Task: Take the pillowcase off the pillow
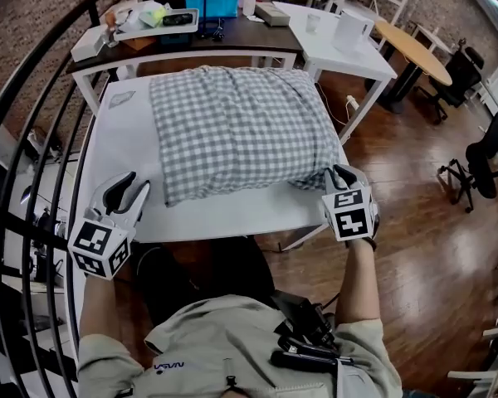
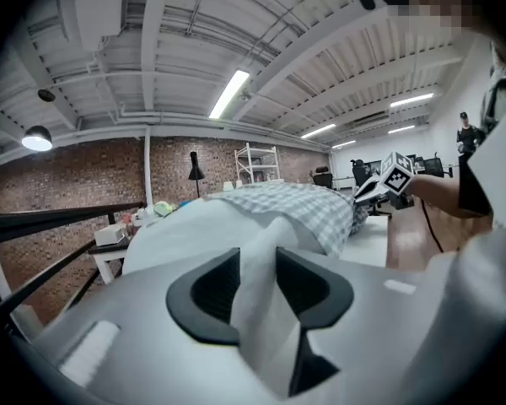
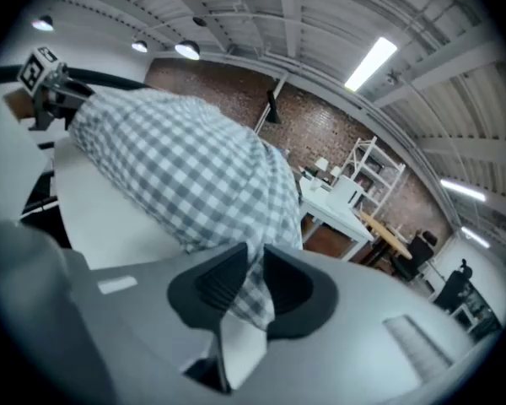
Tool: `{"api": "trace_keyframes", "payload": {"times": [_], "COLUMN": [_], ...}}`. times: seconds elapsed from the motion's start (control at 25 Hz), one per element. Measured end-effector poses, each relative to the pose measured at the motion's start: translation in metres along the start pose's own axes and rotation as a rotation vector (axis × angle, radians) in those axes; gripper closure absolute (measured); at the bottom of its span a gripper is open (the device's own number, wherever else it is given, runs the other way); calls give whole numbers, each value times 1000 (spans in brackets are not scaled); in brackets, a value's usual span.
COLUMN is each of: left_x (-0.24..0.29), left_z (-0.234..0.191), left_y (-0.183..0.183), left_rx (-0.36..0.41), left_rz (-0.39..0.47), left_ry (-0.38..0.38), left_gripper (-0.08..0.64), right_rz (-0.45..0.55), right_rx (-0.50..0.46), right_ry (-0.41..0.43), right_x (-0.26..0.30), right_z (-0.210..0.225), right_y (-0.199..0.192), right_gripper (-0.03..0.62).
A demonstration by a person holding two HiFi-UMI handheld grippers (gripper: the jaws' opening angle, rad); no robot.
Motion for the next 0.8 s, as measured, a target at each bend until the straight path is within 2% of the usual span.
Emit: {"api": "trace_keyframes", "payload": {"times": [0.08,0.16,0.24,0.32,0.36,0.44,0.52,0.68,0.8], "left_x": [-15,-19,-9,13,27,55,84,133,146], "left_z": [4,-6,-29,-55,-68,-93,-114,-131,-133], "left_y": [20,46,70,84,88,92,93,83,79], "left_rx": [36,71,96,85,58,-3,-32,-51,-80], "left_rz": [67,136,151,106,74,12,-53,-161,-169], "left_ry": [13,62,118,130,117,102,113,78,24], "left_gripper": [433,433,433,425,398,339,336,322,321], "right_rz": [98,205,282,319,326,326,319,292,251], "right_rx": [23,41,39,17,11,7,-4,-37,-45], "right_ry": [51,76,85,81,89,132,180,237,268], "right_x": [-25,-38,-37,-24,-14,10,33,75,106], "right_z": [10,24,36,45,48,48,44,28,18], "right_y": [15,38,68,98,112,141,171,219,243], "right_gripper": [511,511,509,509,509,494,479,445,419]}}
Point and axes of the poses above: the fingertips, and each gripper's own axes: x forward along the fingers, z to its right, y out of its top, the point moved 8 cm from there along -x, backward along the fingers, and after that the axes turned 2 degrees about -z, right-handed, at the moved point
